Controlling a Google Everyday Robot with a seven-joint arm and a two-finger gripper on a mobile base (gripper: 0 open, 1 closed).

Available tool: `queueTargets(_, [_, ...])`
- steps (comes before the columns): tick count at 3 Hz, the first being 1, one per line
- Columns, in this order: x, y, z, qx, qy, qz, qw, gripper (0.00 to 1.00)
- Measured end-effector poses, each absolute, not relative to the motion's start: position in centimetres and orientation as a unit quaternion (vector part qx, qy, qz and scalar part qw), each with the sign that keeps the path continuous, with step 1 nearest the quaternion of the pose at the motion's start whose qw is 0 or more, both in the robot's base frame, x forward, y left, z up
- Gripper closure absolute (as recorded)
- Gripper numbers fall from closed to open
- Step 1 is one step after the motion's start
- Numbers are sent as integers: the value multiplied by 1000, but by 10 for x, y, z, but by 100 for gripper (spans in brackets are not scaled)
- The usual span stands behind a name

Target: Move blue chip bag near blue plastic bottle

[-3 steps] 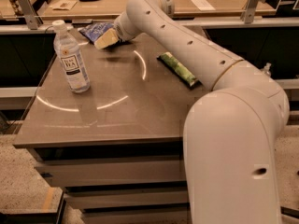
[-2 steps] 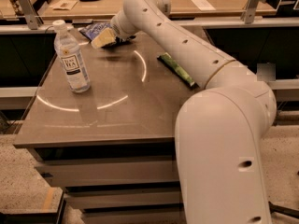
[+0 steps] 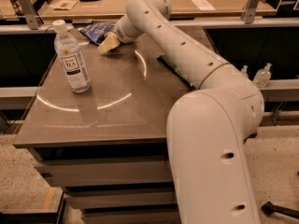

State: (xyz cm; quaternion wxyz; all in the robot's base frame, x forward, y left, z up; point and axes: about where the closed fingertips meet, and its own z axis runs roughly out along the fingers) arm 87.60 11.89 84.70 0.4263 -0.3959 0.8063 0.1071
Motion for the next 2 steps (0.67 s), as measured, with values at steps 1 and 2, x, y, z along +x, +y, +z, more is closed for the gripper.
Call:
queueTargets(1, [880,115,850,-403,803,111,425,41])
queueTargets(2, [877,111,850,-404,804,121,419,64])
